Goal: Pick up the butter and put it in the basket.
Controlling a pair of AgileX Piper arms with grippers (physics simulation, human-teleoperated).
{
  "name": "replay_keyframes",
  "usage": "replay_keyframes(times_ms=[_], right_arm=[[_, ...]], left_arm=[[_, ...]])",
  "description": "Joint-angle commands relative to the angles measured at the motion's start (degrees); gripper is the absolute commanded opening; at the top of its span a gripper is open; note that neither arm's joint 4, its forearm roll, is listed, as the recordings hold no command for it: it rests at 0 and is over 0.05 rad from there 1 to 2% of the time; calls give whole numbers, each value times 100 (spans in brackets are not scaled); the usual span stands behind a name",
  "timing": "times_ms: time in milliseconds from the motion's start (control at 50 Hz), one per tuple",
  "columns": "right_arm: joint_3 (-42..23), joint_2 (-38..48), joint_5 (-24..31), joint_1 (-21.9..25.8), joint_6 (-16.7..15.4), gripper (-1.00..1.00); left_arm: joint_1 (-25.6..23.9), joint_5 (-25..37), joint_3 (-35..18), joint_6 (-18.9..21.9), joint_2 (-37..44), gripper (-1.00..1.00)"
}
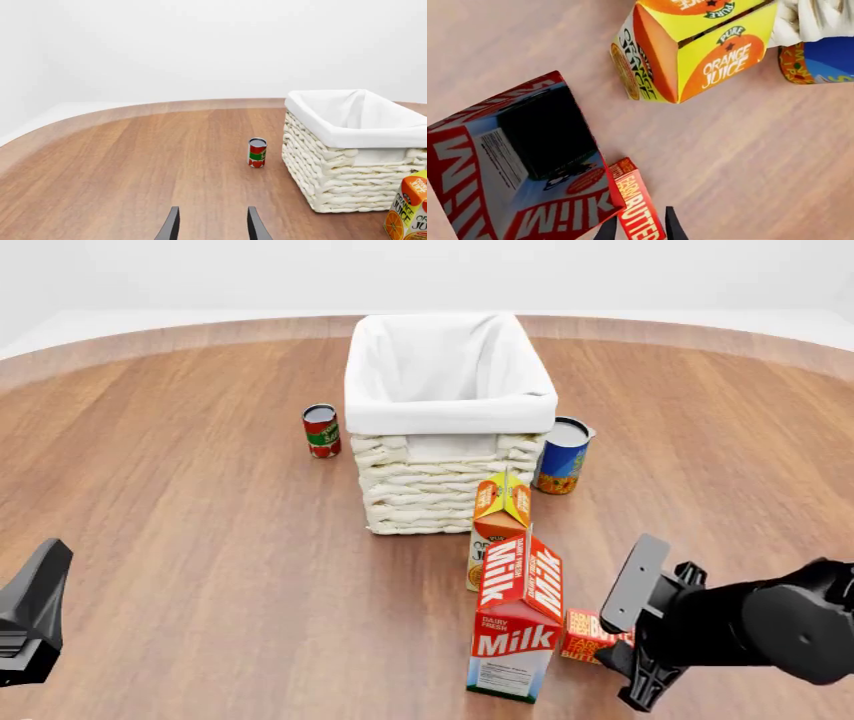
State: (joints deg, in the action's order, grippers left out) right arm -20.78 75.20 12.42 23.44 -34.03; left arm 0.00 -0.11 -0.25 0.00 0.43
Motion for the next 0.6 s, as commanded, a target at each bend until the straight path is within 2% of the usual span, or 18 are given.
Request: replay_keyframes(times_ms=[20, 600], right_arm=[[-67, 26, -105, -30, 81, -100], [-10, -611, 47, -140, 186, -100]], left_arm=[[0, 0, 0, 0, 0, 100], [0, 0, 0, 0, 0, 100]])
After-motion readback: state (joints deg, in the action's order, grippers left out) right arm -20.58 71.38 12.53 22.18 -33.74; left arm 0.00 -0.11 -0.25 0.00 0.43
